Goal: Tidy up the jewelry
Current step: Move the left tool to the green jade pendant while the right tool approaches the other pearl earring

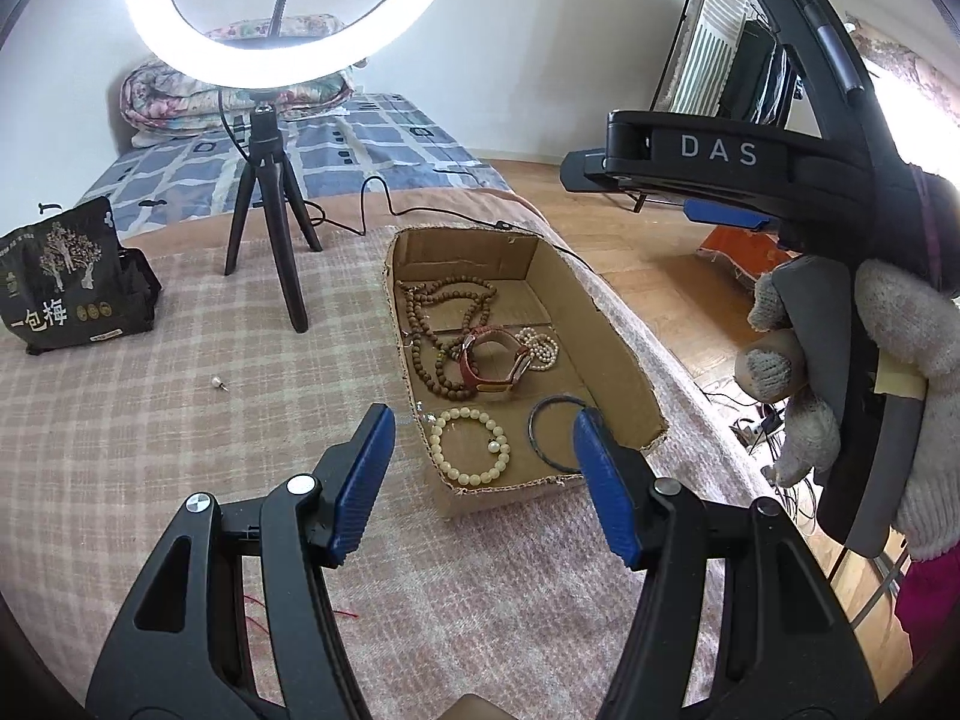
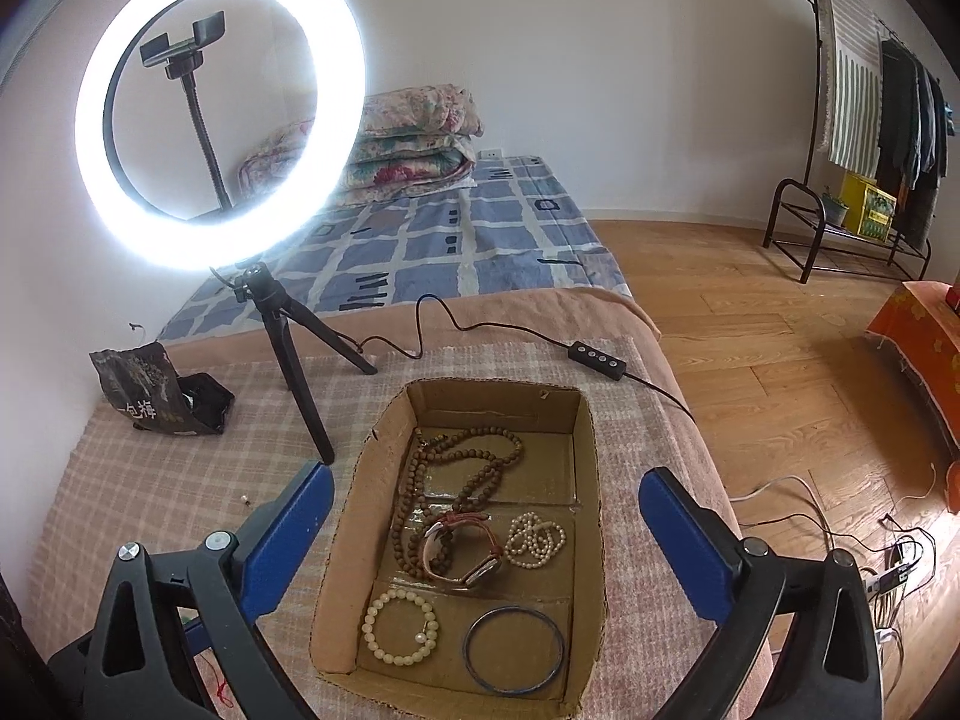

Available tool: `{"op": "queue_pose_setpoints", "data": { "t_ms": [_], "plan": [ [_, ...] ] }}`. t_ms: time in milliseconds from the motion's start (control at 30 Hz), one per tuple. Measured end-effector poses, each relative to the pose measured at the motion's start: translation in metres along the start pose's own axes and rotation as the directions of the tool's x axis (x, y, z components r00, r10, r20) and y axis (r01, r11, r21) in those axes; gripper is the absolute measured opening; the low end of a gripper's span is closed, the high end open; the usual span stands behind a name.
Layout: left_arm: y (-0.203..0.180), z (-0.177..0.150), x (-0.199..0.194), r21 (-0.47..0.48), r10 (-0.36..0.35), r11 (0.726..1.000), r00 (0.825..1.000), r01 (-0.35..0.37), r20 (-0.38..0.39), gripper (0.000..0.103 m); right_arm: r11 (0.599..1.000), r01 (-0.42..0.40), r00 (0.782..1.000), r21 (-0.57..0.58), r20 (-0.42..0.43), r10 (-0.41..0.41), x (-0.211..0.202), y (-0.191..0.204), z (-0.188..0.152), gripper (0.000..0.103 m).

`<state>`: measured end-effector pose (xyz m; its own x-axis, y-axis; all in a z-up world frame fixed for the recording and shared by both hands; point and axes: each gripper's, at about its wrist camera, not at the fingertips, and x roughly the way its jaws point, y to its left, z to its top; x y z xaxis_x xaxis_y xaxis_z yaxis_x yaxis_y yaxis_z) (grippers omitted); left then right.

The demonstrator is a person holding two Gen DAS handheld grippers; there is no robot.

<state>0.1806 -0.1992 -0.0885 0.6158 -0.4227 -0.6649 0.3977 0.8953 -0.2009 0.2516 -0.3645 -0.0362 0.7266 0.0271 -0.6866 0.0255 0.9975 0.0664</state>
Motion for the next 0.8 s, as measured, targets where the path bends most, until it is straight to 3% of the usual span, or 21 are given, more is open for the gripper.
{"op": "queue_pose_setpoints", "data": {
  "t_ms": [467,800],
  "plan": [
    [0.05,-0.012,-0.054,-0.028,0.064,0.998,0.997,-0.063,0.044,0.064,0.999,-0.042,0.998,-0.01,0.036,0.042,-0.045,0.033,-0.012,0.103],
    [0.129,-0.059,-0.074,-0.13,0.15,0.98,0.989,-0.149,-0.007,0.064,0.986,-0.158,0.987,-0.059,0.026,0.159,-0.046,0.081,-0.013,0.103]
  ]
}}
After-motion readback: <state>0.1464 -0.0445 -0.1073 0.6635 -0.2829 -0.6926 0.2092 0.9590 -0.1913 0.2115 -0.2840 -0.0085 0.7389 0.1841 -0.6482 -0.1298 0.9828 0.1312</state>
